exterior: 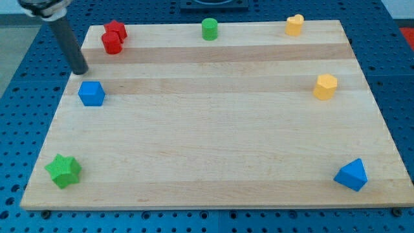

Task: Drag blue cube towards blue triangle

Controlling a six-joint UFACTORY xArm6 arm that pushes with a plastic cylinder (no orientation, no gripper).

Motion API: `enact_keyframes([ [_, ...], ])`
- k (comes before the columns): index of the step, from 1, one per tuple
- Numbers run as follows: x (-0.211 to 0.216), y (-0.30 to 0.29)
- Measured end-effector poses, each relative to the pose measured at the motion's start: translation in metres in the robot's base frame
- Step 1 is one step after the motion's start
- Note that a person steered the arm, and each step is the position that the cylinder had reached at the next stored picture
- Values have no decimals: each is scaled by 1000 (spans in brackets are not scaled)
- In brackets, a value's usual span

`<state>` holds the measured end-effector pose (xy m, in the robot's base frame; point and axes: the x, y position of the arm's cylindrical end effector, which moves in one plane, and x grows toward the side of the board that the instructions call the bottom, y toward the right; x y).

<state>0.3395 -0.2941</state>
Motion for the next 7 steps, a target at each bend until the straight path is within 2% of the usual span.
enact_keyframes([
  [1, 17, -10],
  [2, 56, 1],
  [3, 73, 29],
  [6, 56, 140],
  [7, 87, 160],
])
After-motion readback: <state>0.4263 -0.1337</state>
